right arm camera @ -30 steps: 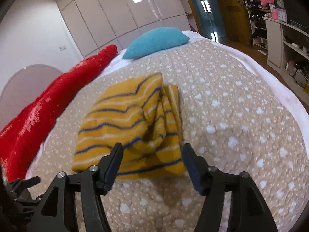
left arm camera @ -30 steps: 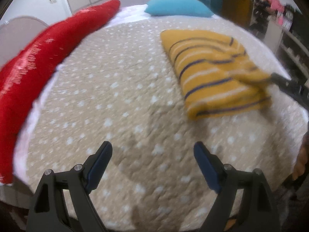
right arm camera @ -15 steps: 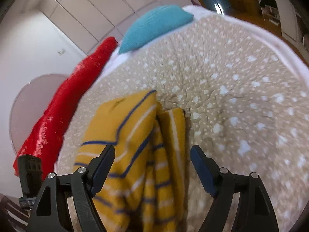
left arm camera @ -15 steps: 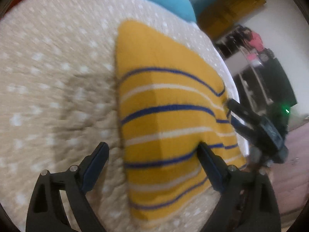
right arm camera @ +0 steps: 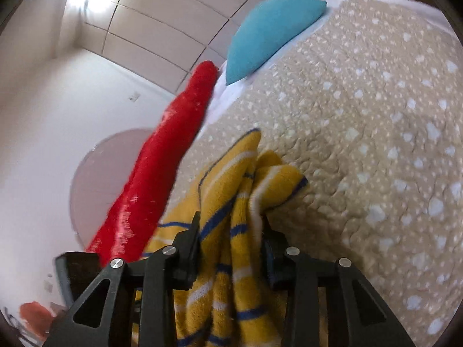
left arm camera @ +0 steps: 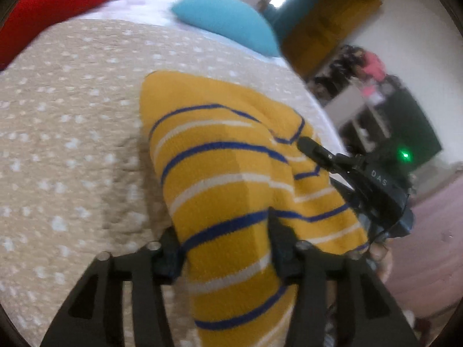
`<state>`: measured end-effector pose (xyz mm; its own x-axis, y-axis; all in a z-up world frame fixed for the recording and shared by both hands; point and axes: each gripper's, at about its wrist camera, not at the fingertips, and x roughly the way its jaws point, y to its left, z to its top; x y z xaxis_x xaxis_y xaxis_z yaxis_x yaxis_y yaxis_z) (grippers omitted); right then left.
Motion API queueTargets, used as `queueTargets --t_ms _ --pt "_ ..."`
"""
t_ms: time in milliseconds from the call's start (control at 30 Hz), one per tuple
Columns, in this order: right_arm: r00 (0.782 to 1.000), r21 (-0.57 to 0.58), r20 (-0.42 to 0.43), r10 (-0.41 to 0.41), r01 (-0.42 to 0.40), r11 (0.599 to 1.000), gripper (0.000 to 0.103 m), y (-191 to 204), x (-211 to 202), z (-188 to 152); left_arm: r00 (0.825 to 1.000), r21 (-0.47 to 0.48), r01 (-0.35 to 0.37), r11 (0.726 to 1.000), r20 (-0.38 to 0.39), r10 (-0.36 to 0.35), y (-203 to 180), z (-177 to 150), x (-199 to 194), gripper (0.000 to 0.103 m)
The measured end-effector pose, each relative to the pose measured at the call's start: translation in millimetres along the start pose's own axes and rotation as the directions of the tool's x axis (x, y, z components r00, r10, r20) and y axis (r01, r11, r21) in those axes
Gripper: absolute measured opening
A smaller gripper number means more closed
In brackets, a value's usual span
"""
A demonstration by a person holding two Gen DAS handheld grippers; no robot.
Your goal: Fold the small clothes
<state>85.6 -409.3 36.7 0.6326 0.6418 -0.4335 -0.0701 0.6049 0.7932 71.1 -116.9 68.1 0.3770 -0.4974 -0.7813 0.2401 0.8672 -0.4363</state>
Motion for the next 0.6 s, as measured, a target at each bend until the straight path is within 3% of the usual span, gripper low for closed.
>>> queueTargets --t_ms 100,233,367,467,500,533,600 --pt "0.975 -0.023 0.004 -0.224 0.224 0.974 0.044 -10.4 10.2 -4.9 0.988 0.019 -0.142 0.990 -0.063 0.143 8.1 -13.0 18.1 0.063" --pt "0.986 -0.011 0.029 -0.167 0.167 0.986 0.047 -3.8 -10.0 -20.3 0.989 0.022 -0.139 0.990 -0.049 0.140 11.3 -29.4 9.0 0.068" --pt "0.994 -0.148 0.009 -0.113 0.113 0.983 0.052 30.3 -25.1 -44.9 0.983 0.001 -0.183 0.983 0.024 0.183 8.4 -40.2 -11.5 0.075" --pt "0.987 -0.280 -0.031 -0.159 0.144 0.949 0.052 49.1 -15.4 -65.7 0.977 -0.010 -0.209 0.978 0.042 0.209 10.2 -55.7 -22.8 0.075" --pt "0.976 -0.305 -0.054 -0.212 0.186 0.934 0.049 48.8 -4.7 -73.2 0.976 -0.007 -0.216 0.976 0.040 0.216 11.3 -61.1 -25.9 0.075" --pt "0.966 -0.313 -0.078 -0.245 0.209 0.927 0.023 44.5 2.4 -80.4 0.972 -0.001 -0.231 0.973 0.036 0.231 11.1 -64.9 -28.1 0.075" --pt "0.968 -0.285 -0.094 -0.232 0.197 0.938 0.018 34.1 2.5 -85.9 0.964 0.007 -0.263 0.965 0.029 0.263 8.2 -74.7 -34.5 0.075"
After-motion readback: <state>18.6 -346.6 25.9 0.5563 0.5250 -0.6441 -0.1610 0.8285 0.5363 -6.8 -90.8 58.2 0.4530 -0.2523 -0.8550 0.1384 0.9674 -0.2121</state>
